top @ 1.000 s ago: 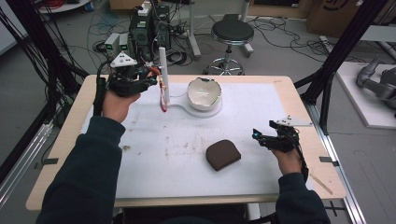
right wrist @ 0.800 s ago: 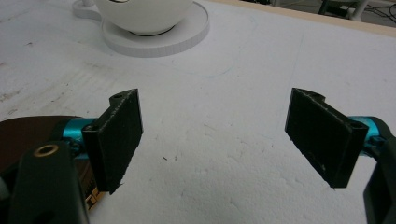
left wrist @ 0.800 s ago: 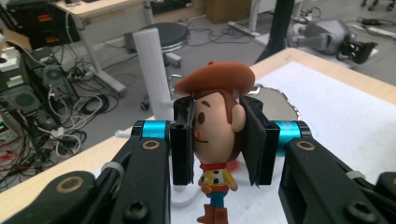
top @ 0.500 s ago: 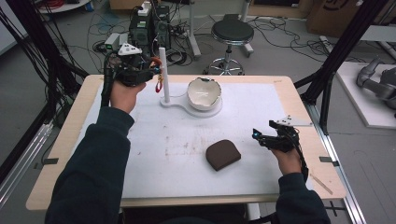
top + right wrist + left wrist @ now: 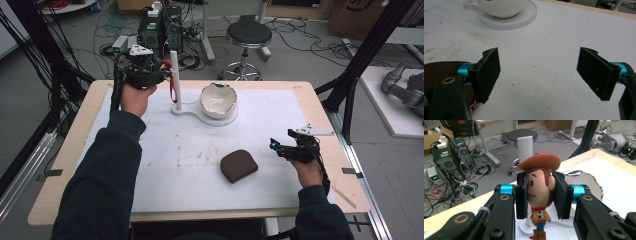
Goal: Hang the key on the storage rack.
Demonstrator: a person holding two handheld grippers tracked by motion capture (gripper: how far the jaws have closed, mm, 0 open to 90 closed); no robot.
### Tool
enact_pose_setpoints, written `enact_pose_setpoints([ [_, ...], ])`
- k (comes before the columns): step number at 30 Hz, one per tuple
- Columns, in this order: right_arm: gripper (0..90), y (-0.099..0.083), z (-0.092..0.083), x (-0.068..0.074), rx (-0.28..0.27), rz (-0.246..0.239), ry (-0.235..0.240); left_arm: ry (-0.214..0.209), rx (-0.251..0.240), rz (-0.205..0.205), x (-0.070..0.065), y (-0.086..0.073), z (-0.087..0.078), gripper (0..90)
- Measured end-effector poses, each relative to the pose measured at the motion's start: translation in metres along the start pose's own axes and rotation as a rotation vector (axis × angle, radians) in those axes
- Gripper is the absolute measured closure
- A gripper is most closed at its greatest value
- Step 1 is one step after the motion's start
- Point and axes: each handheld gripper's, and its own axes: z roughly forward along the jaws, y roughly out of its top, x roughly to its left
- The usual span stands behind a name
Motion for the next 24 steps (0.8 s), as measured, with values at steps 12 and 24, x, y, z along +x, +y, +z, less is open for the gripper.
enact_pose_setpoints([
  [12,19.1,0.0,0.0,0.0,0.001,0.001,0.001,0.001,0.008,-0.017,0.002,-0.006,0.006,66.7],
  [24,19.1,0.0,0.0,-0.001,0.002,0.004,0.001,0.002,-0.038,-0.05,0.004,-0.026,0.001,63.4],
])
